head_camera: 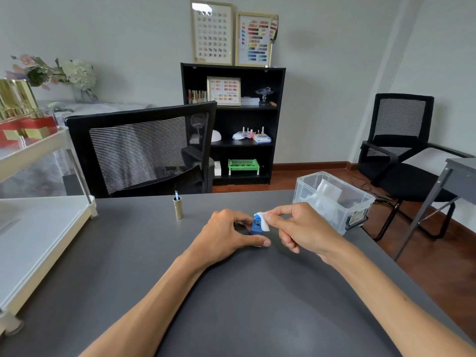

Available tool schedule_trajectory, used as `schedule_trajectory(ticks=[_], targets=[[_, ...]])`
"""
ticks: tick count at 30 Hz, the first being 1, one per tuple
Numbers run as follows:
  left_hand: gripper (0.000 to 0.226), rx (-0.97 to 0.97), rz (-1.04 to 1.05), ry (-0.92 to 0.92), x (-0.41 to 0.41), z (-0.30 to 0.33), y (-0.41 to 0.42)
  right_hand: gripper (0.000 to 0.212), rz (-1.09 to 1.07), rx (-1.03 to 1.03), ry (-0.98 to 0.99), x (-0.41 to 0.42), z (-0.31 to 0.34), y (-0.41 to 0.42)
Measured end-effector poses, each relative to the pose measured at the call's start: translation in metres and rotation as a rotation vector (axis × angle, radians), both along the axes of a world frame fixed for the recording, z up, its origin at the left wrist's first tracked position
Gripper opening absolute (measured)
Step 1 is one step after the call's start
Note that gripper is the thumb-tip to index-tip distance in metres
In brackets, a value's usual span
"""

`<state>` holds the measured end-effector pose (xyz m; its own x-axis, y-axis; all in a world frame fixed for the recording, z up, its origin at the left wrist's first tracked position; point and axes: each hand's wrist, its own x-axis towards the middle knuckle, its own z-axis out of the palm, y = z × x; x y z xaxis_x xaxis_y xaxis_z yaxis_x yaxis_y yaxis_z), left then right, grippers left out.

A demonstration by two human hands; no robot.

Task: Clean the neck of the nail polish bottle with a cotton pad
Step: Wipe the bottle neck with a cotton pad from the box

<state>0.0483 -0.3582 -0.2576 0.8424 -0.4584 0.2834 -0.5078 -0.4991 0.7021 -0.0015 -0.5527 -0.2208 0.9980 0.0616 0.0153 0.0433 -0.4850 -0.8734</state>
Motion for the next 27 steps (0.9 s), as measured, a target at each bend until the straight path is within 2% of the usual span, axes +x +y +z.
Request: schedule_trajectory(ticks=[3, 8, 15, 20, 27], targets=[[0.023, 0.024, -0.023, 0.004, 0.0, 0.001, 0.0, 0.021, -0.002, 0.012, -0.001, 0.004, -0.001, 0.003], [0.035, 0.012, -0.059, 0.028, 0.001, 0.001, -0.002, 0.019, -0.022, 0.018, -0.037, 0.01, -0.004, 0.013], [0.022, 0.008, -0.014, 0.064, 0.0, 0.002, -0.001, 0.018, -0.017, 0.075, -0.006, 0.003, -0.005, 0.007], [0.029, -0.001, 0.01, 0.099, 0.0, 0.002, -0.001, 0.012, 0.011, 0.115, 0.044, 0.0, -0.004, 0.0], [0.05, 0.004, 0.026, 0.107, 0.0, 0.001, -0.001, 0.022, 0.046, 0.111, 0.122, 0.002, -0.002, -0.01]])
